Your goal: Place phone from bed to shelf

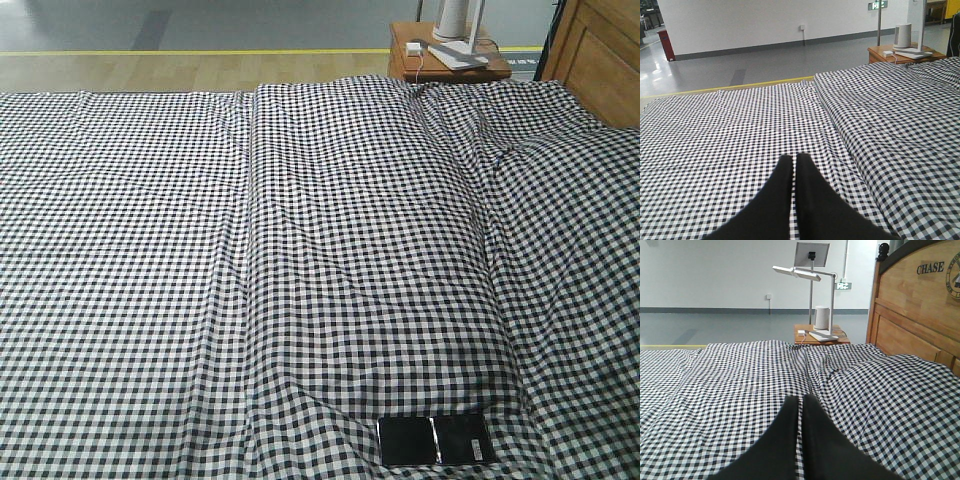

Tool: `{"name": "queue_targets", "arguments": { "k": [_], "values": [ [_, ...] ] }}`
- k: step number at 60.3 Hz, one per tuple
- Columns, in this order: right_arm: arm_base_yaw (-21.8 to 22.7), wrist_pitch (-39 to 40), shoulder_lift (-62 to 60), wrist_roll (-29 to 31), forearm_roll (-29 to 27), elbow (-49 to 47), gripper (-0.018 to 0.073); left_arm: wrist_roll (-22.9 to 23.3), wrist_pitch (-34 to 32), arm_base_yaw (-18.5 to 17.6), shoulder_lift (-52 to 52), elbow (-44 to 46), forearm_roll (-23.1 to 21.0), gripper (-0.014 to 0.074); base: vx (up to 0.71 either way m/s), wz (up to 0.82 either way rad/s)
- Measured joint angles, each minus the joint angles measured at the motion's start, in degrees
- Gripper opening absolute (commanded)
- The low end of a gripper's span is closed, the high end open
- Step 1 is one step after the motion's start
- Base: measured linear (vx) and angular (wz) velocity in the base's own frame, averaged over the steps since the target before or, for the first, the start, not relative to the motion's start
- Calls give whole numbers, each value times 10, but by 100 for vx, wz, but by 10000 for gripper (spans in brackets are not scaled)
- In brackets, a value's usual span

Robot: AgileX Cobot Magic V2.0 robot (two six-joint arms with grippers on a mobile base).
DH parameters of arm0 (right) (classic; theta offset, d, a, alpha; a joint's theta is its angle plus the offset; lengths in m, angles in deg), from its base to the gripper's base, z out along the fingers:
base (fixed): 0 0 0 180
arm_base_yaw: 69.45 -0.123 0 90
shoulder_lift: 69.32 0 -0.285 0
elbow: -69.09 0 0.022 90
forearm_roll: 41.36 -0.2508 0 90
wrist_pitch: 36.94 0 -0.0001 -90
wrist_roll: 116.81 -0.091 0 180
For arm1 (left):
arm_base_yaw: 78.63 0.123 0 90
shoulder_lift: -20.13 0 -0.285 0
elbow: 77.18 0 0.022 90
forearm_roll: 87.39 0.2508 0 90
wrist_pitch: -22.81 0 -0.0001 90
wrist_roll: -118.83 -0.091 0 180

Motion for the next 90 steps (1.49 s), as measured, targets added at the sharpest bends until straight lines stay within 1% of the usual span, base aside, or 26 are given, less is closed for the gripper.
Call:
{"name": "queue_targets", "arguments": {
  "k": [90],
  "values": [
    [0,7,0,2,0,0,-4,0,0,0,0,0,0,1,0,0]
  ]
}}
